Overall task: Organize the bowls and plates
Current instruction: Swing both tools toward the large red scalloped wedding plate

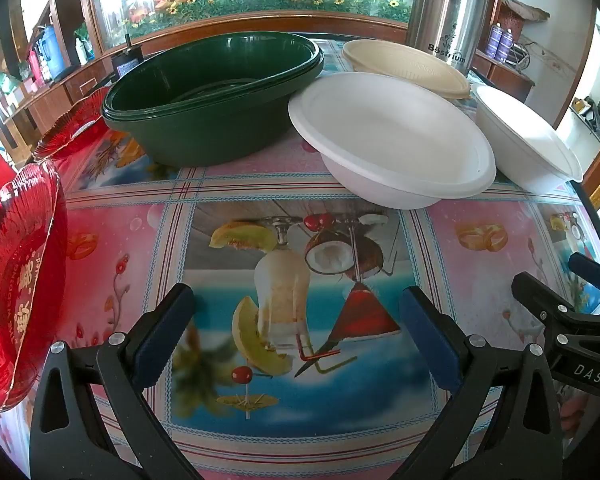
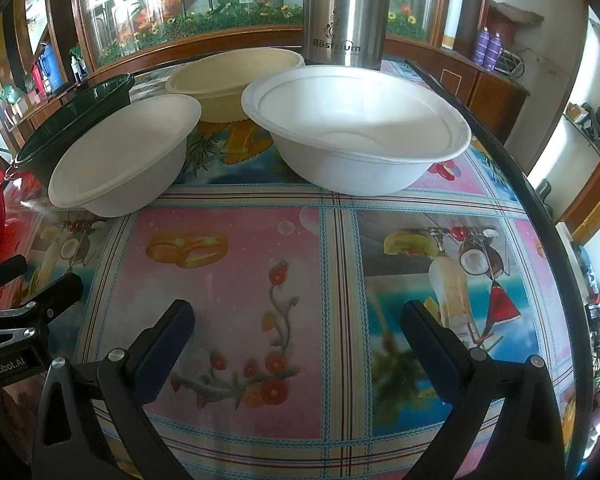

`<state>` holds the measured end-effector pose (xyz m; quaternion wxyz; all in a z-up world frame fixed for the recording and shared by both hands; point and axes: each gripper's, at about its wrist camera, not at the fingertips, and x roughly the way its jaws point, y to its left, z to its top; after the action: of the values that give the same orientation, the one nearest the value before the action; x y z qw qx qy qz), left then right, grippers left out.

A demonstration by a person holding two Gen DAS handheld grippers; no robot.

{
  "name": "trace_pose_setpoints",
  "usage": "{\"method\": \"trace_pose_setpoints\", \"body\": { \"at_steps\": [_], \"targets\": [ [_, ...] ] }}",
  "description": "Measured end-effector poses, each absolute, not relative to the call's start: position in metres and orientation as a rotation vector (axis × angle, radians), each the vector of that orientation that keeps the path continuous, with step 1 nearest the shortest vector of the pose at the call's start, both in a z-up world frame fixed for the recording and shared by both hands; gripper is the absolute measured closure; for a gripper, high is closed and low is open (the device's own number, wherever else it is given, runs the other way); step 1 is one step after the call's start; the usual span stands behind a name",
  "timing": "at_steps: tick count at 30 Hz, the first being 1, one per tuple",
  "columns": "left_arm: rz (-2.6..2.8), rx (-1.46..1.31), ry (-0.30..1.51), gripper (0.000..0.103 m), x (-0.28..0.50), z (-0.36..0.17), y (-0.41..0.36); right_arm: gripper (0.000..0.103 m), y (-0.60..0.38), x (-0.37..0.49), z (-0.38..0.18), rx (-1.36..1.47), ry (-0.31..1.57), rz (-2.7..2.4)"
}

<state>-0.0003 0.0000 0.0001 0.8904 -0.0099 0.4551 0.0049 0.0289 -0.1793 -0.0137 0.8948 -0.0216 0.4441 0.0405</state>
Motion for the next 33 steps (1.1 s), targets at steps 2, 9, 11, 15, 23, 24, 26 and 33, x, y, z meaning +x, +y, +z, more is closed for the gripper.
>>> {"method": "trace_pose_setpoints", "body": {
  "at_steps": [2,9,11,15,23,24,26,33],
  "targets": [
    [0.01,-0.021,0.945,0.0,0.0,0.0,0.0,0.0,-0.179,0.029,-0.014,-0.045,0.921,0.084],
    [-0.011,-0.006,0.965,0.0,0.001,0.001,0.0,0.0,-0.18,0.029,-0.013,-0.044,0.922,0.084],
    [-0.01,-0.006,0.993,0.0,0.001,0.002,0.001,0.0,-0.179,0.029,-0.014,-0.045,0.921,0.083],
    [0.011,-0.01,1.054,0.0,-0.006,0.003,0.008,0.0,-0.179,0.027,-0.013,-0.033,0.943,0.06],
    [-0.001,-0.056,1.029,0.0,-0.032,0.037,0.033,0.001,-0.163,0.012,0.003,-0.072,1.024,0.111],
    [-0.004,-0.051,1.03,0.0,-0.036,0.042,0.035,0.001,-0.16,0.009,0.009,-0.07,1.019,0.128],
    [-0.007,-0.048,1.034,0.0,-0.043,0.053,0.045,0.001,-0.151,0.003,0.021,-0.069,1.017,0.159],
    [0.022,-0.062,1.012,0.0,-0.062,0.083,0.09,0.001,-0.106,-0.012,0.053,-0.096,0.984,0.272]
  ]
}}
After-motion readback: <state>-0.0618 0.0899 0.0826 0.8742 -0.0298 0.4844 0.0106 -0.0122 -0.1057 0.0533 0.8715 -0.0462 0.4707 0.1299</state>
